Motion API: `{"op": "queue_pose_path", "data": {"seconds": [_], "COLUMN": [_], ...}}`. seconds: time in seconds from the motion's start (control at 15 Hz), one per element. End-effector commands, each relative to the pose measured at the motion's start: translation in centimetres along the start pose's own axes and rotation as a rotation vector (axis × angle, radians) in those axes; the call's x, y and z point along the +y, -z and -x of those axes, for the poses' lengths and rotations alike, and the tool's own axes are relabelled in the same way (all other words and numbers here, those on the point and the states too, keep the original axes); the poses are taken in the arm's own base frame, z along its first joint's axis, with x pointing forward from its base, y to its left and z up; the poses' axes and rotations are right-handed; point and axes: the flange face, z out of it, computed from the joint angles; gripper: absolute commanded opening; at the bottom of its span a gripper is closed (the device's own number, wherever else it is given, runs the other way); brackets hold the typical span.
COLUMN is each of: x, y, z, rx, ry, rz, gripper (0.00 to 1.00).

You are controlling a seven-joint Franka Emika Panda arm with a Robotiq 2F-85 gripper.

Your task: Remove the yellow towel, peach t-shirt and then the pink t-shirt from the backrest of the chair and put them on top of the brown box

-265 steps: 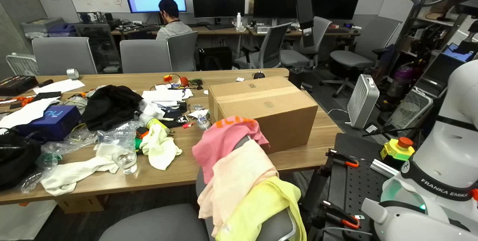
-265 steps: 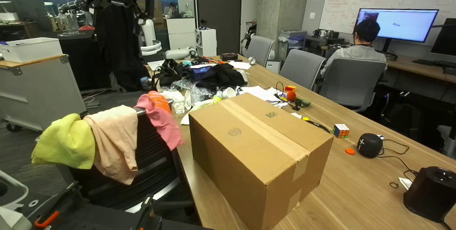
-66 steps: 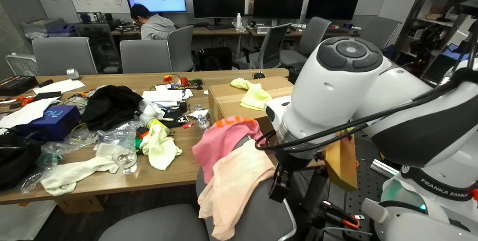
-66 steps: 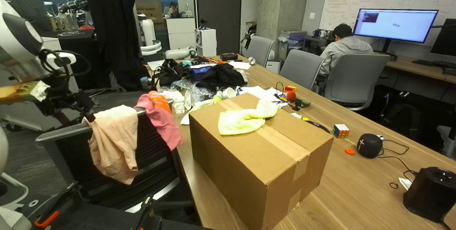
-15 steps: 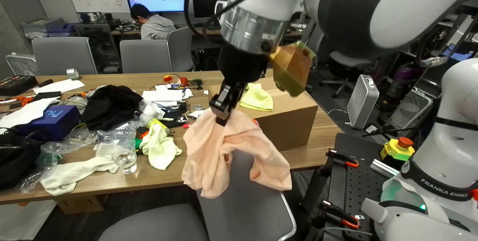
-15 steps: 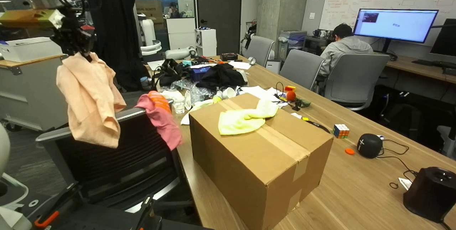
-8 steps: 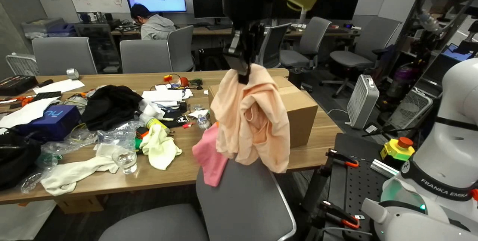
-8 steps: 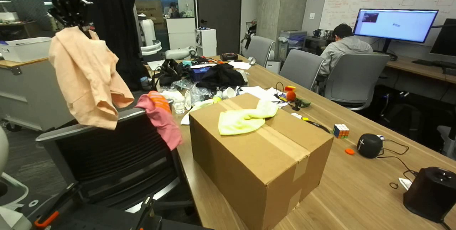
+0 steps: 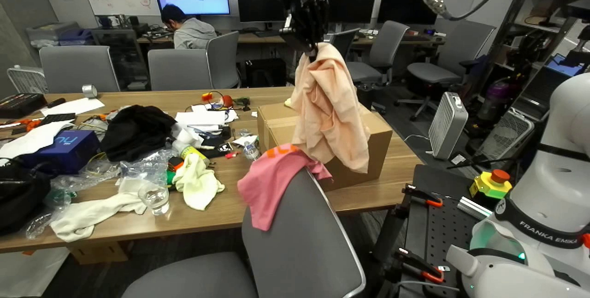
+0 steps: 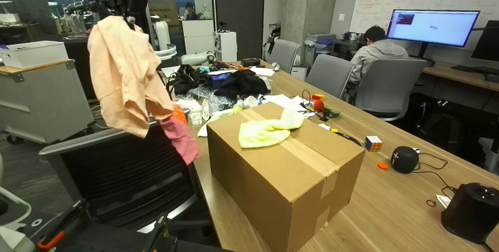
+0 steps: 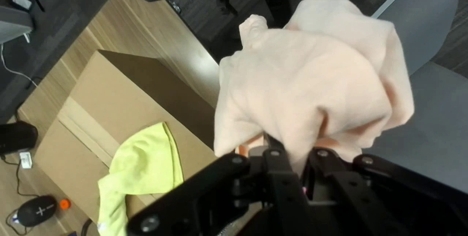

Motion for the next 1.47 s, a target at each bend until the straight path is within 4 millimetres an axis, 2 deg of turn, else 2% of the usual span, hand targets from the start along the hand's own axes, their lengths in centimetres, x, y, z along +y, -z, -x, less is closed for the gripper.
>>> {"op": "queue_pose_path", "data": {"seconds": [0.0,0.33,0.4,0.67,1.0,1.4], "x": [4.9,14.0,16.3,22.9,27.9,32.9], "y": [1.0,0.7,0.6,0.2,-1.7,-6.1], "z": [-4.1,-8.5,-9.2,-11.1,-12.6,-13.7], "rx": [-0.086,-0.030,0.017,0.191,0.399,0.580], "ry": [-0.120,-0.373,-0.407,-0.510,-0.574,-0.716], "rz": [-0.008,-0.054,-0.041,0.034,0.185,0.375], "gripper": [0.03,0.03,0.03,0.03,0.03,0.03]}}
